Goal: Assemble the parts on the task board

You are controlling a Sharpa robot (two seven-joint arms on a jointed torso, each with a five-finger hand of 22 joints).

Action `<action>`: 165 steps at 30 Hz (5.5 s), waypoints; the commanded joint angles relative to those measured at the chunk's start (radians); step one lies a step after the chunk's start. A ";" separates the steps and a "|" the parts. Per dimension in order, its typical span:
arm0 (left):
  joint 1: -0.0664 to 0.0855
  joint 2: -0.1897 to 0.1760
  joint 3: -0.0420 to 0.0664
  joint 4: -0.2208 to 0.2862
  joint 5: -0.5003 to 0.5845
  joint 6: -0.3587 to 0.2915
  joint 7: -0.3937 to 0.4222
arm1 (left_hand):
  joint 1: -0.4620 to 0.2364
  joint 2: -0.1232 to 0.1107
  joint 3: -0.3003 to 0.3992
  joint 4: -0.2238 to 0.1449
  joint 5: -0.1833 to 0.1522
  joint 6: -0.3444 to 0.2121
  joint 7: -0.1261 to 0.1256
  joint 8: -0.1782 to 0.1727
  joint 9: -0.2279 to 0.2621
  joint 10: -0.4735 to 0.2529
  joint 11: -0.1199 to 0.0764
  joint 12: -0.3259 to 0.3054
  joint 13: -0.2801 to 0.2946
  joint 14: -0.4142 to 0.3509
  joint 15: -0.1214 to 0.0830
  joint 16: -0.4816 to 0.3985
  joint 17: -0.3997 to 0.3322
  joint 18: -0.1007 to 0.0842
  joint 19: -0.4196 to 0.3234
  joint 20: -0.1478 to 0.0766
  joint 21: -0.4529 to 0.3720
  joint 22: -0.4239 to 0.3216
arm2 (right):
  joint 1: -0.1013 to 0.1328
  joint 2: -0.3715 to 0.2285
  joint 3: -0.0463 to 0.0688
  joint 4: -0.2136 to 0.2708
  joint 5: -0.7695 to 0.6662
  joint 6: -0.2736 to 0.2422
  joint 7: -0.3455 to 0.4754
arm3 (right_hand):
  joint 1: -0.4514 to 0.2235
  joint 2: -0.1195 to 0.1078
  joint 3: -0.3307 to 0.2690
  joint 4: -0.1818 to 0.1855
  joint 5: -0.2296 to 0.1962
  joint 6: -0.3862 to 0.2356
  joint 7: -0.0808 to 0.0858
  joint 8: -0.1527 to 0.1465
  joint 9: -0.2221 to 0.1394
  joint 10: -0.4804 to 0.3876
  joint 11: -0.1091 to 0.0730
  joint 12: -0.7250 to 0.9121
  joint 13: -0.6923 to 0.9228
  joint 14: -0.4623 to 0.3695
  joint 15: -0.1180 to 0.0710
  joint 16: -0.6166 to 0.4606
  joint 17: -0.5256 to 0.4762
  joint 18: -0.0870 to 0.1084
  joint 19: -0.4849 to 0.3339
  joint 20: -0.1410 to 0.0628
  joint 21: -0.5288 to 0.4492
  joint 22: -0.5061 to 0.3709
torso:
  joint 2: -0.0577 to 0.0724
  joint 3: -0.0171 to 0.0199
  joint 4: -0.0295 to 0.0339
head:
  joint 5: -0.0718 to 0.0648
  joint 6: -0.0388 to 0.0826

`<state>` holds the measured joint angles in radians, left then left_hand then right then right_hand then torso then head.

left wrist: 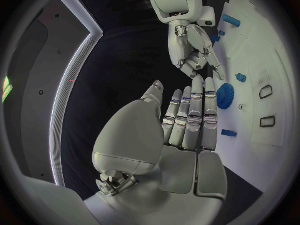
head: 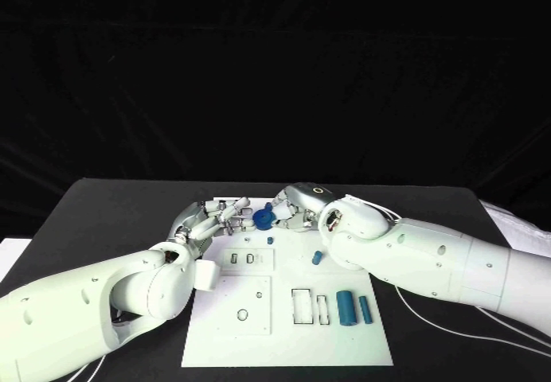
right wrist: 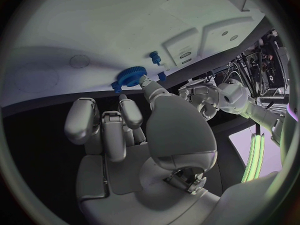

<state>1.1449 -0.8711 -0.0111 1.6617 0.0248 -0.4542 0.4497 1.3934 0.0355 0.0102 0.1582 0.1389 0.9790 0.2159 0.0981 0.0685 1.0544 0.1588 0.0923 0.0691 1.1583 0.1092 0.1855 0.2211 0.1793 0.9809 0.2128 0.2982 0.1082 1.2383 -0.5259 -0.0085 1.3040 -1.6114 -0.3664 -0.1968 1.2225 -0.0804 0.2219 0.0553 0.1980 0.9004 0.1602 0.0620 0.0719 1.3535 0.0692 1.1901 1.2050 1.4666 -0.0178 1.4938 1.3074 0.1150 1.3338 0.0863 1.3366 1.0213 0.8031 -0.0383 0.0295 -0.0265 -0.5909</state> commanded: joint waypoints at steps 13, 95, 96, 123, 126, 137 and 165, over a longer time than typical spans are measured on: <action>-0.001 -0.013 0.001 -0.039 -0.079 0.031 0.027 | 0.009 -0.001 0.000 -0.006 0.006 0.000 0.003 -0.008 0.000 -0.001 0.005 -0.007 0.000 -0.009 0.001 -0.009 0.003 0.002 -0.004 0.006 -0.007 -0.002 | 0.038 -0.330 0.017 0.116 0.373 -0.003 0.393 | 0.064 0.000 0.007 -0.048 0.064 0.038 -0.005 0.009 0.004 0.007 -0.006 0.007 0.013 0.076 0.004 0.016 0.117 -0.015 0.006 0.004 0.012 0.014 | -0.018 0.0228 -0.0326 | 0.009 0.007; -0.020 0.001 0.000 -0.050 -0.079 0.046 0.022 | 0.009 0.000 0.000 -0.007 0.006 -0.001 0.003 -0.009 0.000 -0.001 0.005 -0.008 0.000 -0.010 0.001 -0.010 0.003 0.002 -0.005 0.006 -0.007 -0.003 | -0.047 -0.219 0.014 -0.171 0.383 0.114 0.365 | 0.082 0.040 0.008 -0.073 -0.006 0.128 -0.024 0.039 0.014 0.032 -0.022 0.039 0.050 0.079 -0.008 0.022 0.133 -0.015 0.006 -0.006 0.016 0.019 | -0.019 0.0372 -0.0349 | 0.004 -0.021; -0.020 0.001 0.000 -0.050 -0.079 0.046 0.022 | 0.009 0.000 0.000 -0.007 0.006 -0.001 0.003 -0.009 0.000 -0.001 0.005 -0.008 0.000 -0.010 0.001 -0.010 0.003 0.002 -0.005 0.006 -0.007 -0.003 | -0.047 -0.218 0.014 -0.171 0.383 0.113 0.364 | 0.082 0.042 0.009 -0.073 -0.007 0.130 -0.025 0.039 0.014 0.033 -0.023 0.040 0.051 0.079 -0.009 0.022 0.133 -0.015 0.006 -0.007 0.016 0.019 | -0.019 0.0370 -0.0347 | 0.004 -0.021; -0.020 -0.007 0.000 -0.058 -0.063 0.039 0.019 | 0.009 0.003 0.001 -0.007 0.006 0.000 0.003 -0.010 0.000 -0.001 0.005 -0.009 0.000 -0.012 0.002 -0.013 0.006 0.003 -0.007 0.007 -0.010 -0.004 | -0.036 -0.250 0.016 -0.047 0.451 0.020 0.295 | 0.080 0.100 0.049 -0.083 -0.109 0.208 -0.056 0.062 0.033 0.057 -0.050 0.066 0.083 0.080 -0.033 0.023 0.138 -0.017 0.011 -0.030 0.020 0.028 | -0.023 0.0375 -0.0364 | 0.007 -0.022; -0.020 -0.009 0.000 -0.067 -0.059 0.040 0.019 | 0.010 0.003 0.002 -0.008 0.006 0.000 0.003 -0.010 0.000 -0.001 0.005 -0.009 0.000 -0.013 0.002 -0.013 0.007 0.003 -0.007 0.007 -0.010 -0.004 | -0.029 -0.258 0.017 0.008 0.446 0.016 0.251 | 0.069 0.097 0.045 -0.079 -0.106 0.199 -0.053 0.054 0.031 0.052 -0.047 0.056 0.075 0.078 -0.031 0.019 0.130 -0.017 0.010 -0.029 0.019 0.025 | -0.027 0.0351 -0.0375 | 0.011 -0.022; -0.020 -0.012 0.000 -0.106 -0.010 0.053 0.011 | 0.011 0.004 0.002 -0.009 0.006 -0.001 0.002 -0.011 0.000 -0.001 0.005 -0.010 0.000 -0.013 0.002 -0.014 0.008 0.003 -0.008 0.007 -0.010 -0.005 | -0.026 -0.198 0.015 0.118 0.350 0.014 0.122 | 0.072 0.104 0.059 -0.085 -0.086 0.190 -0.048 0.042 0.030 0.043 -0.044 0.041 0.067 0.076 -0.028 0.015 0.123 -0.016 0.007 -0.027 0.014 0.018 | -0.051 0.0199 -0.0334 | 0.033 -0.039; -0.020 -0.001 0.000 -0.105 0.069 0.024 0.021 | 0.014 0.004 0.004 -0.013 0.006 0.004 0.000 -0.010 0.001 0.003 0.003 -0.009 0.001 -0.012 0.001 -0.015 0.011 0.003 -0.007 0.007 -0.011 -0.005 | -0.116 0.048 -0.016 0.078 0.099 0.026 -0.003 | 0.063 0.097 0.065 -0.089 -0.060 0.204 -0.052 0.043 0.034 0.042 -0.045 0.036 0.065 0.076 -0.029 0.013 0.119 -0.015 0.008 -0.026 0.013 0.016 | -0.061 0.0062 -0.0221 | 0.079 -0.079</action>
<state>1.1248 -0.8748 -0.0115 1.5525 0.0822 -0.4336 0.4573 1.3972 0.0394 0.0127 0.1500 0.1389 0.9790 0.2159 0.0912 0.0685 1.0544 0.1588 0.0889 0.0691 1.1513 0.1090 0.1746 0.2314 0.1794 0.9773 0.2164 0.2942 0.1045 1.1251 -0.4824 -0.0239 1.3847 -1.4639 -0.3456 -0.1737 1.2975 0.0179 0.2804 -0.0332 0.1316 1.0956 0.1122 0.1028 0.1040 1.3981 0.0252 1.2295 1.2907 1.4666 -0.0466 1.5110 1.3077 0.1153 1.3447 0.0610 1.3518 1.0371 0.7413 -0.0337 0.0058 0.0482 -0.6653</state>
